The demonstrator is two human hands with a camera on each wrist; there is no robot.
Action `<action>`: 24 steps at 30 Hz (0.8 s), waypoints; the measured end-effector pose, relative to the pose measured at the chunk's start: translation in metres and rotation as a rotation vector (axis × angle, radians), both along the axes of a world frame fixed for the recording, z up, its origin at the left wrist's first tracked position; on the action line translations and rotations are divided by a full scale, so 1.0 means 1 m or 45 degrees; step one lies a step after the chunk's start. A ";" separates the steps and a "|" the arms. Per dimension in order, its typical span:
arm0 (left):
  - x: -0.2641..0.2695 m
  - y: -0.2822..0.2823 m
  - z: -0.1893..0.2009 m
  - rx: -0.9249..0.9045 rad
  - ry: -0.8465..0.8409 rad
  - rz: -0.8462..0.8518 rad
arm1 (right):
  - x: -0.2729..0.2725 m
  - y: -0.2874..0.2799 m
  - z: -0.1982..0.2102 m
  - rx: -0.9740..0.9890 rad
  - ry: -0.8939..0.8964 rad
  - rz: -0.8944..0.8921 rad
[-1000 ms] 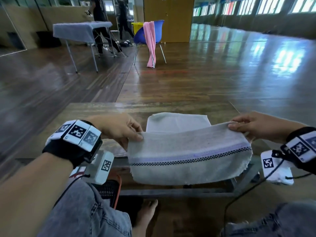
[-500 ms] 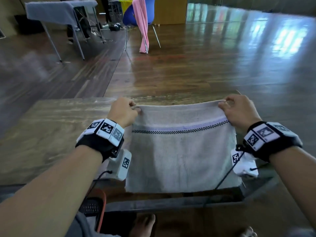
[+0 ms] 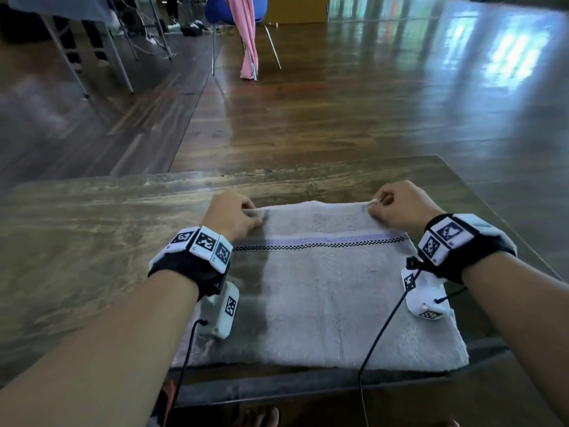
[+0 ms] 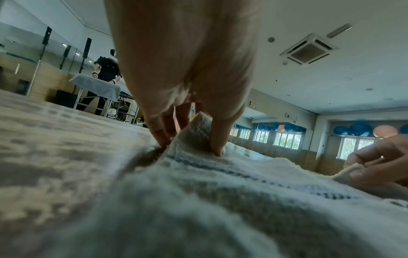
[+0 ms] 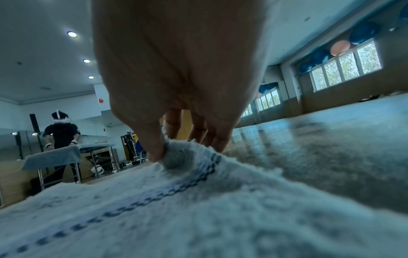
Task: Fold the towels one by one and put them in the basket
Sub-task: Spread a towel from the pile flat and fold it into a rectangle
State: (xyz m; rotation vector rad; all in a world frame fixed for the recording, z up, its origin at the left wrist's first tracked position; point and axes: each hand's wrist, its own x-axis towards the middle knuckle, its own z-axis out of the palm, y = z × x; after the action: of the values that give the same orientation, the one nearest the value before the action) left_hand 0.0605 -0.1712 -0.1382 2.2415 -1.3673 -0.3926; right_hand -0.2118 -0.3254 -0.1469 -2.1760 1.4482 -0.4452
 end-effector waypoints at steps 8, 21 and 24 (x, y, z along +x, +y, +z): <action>0.001 0.010 0.007 0.014 0.287 -0.120 | 0.002 0.010 0.001 0.222 -0.414 0.075; 0.023 0.033 0.039 -0.242 0.440 0.065 | -0.025 0.024 0.031 -0.007 -0.760 -0.036; 0.023 0.043 0.044 -0.251 0.461 0.059 | -0.030 0.025 0.026 0.011 -0.771 -0.124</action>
State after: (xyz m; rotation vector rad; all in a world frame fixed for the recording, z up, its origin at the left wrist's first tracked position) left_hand 0.0833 -0.1280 -0.0940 1.9242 -1.1106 -0.5876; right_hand -0.2421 -0.3002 -0.1206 -1.7430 1.2020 -1.0243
